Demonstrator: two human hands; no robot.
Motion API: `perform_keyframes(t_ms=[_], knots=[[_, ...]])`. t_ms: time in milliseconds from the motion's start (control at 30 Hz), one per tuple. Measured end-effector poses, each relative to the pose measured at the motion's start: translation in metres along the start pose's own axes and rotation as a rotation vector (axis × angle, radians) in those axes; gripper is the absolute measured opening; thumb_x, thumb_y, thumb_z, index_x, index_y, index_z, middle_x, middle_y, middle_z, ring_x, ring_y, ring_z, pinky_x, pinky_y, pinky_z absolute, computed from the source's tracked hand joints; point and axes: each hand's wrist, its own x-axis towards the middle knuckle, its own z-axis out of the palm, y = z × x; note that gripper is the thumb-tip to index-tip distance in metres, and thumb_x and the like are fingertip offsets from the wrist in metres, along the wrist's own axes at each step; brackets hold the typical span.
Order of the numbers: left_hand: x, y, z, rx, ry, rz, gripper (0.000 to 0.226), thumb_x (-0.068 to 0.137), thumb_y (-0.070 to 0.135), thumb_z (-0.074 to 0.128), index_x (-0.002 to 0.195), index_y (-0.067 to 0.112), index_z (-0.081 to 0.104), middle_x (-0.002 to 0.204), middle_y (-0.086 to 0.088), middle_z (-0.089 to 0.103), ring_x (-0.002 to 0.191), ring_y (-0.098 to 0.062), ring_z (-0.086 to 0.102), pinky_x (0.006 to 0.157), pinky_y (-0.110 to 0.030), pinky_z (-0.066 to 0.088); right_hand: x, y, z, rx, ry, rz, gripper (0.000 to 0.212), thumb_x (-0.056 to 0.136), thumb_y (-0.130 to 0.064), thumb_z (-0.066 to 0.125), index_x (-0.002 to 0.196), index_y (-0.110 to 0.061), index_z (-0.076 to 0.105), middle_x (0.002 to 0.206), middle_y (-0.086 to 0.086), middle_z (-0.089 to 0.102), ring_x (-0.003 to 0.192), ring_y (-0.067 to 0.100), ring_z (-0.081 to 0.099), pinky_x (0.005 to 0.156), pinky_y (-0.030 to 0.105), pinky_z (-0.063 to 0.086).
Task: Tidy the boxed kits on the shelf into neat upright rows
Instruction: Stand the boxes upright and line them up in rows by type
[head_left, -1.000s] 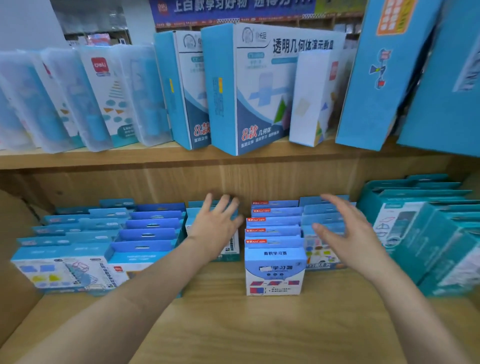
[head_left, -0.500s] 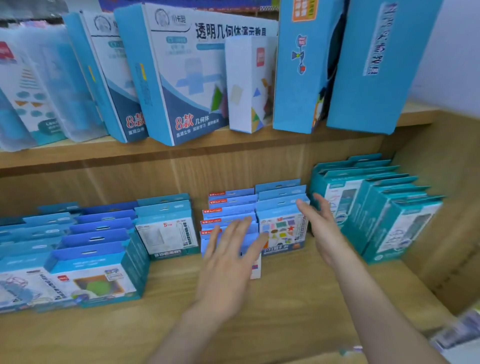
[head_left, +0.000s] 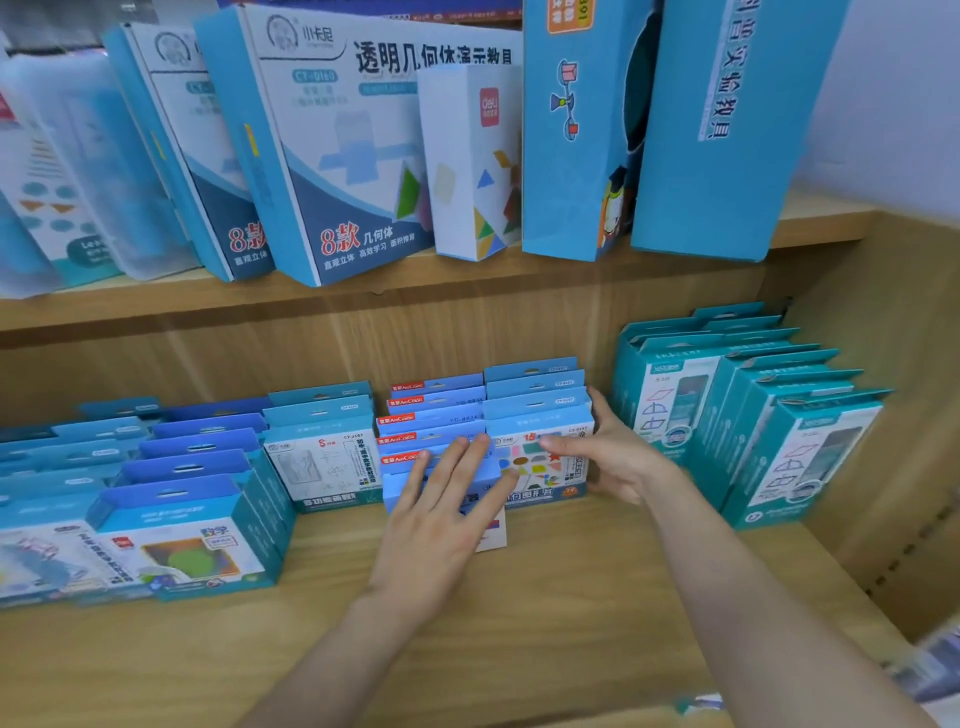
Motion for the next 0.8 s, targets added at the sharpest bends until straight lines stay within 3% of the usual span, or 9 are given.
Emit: perform_keyframes(t_ms=[200,267,367,467,567,667,700,800], knots=[[-0.009,-0.026,0.0,0.016,-0.03,0.092,0.093,0.065,-0.01,0.055,0.147,0.025,0.027,0.154,-0.008,0.026,0.141,-0.026,0.023,0.112,-0.042,0.02,0.007,0.013,0.014,-0.001,-0.053,-0.048,0.111,0.056,-0.006,0.086,0.142,-0.043,0.027,0.117,0.0,0.068,0.105,0.023,0.066,0.097,0.053,0.046],[-0.014,-0.027,0.001,0.056,-0.045,0.07,0.083,0.073,-0.005,0.051,0.148,0.021,0.025,0.155,-0.007,0.027,0.142,-0.025,0.021,0.112,-0.044,0.02,0.008,0.019,0.013,-0.046,-0.031,-0.084,0.109,0.06,-0.003,0.085,0.142,-0.044,0.026,0.115,-0.003,0.069,0.105,0.02,0.066,0.097,0.05,0.047],[-0.024,-0.023,0.003,0.109,-0.047,-0.006,0.069,0.079,0.0,0.031,0.146,0.017,0.033,0.155,-0.006,0.028,0.143,-0.023,0.02,0.111,-0.048,0.02,0.007,0.027,0.015,-0.172,0.051,-0.185,0.102,0.067,0.004,0.08,0.144,-0.037,0.027,0.114,-0.006,0.068,0.103,0.01,0.065,0.086,0.034,0.053],[-0.029,-0.021,0.002,0.062,0.003,-0.067,0.074,0.076,-0.002,0.046,0.145,0.021,0.031,0.154,-0.009,0.024,0.14,-0.026,0.024,0.11,-0.052,0.02,0.005,0.027,0.019,-0.362,0.125,-0.244,0.097,0.067,-0.001,0.082,0.141,-0.033,0.03,0.112,-0.012,0.067,0.103,0.008,0.064,0.093,0.04,0.051],[-0.037,-0.021,0.001,-0.214,0.046,-0.404,0.106,0.064,0.003,0.078,0.148,0.025,0.018,0.154,-0.009,0.021,0.143,-0.026,0.019,0.113,-0.051,0.024,-0.004,0.022,0.024,-0.522,0.334,-0.299,0.099,0.066,-0.012,0.085,0.144,-0.022,0.026,0.127,-0.009,0.057,0.119,0.013,0.054,0.102,0.036,0.042],[-0.043,-0.018,0.0,-0.658,0.116,-0.852,0.112,0.065,0.012,0.085,0.15,0.022,0.012,0.153,0.002,0.024,0.142,-0.015,0.02,0.115,-0.038,0.024,-0.035,0.043,0.046,-0.484,0.619,-0.398,0.086,0.078,-0.011,0.074,0.148,-0.012,0.024,0.149,0.005,0.036,0.138,0.021,0.032,0.114,0.035,0.025],[-0.044,-0.016,0.002,-0.79,0.119,-0.925,0.11,0.068,0.013,0.084,0.15,0.021,0.012,0.15,0.008,0.029,0.14,-0.011,0.024,0.113,-0.033,0.027,-0.047,0.055,0.061,-0.415,0.593,-0.427,0.079,0.081,-0.007,0.069,0.147,-0.012,0.027,0.148,0.004,0.038,0.138,0.019,0.033,0.115,0.035,0.025],[-0.042,-0.013,0.009,-1.052,0.145,-0.925,0.093,0.072,0.005,0.079,0.145,0.024,0.025,0.132,0.026,0.051,0.123,0.002,0.049,0.098,-0.025,0.044,-0.063,0.087,0.109,-0.26,0.27,-0.354,0.079,0.078,0.002,0.063,0.146,-0.023,0.03,0.136,-0.018,0.049,0.126,0.002,0.045,0.109,0.032,0.036]])
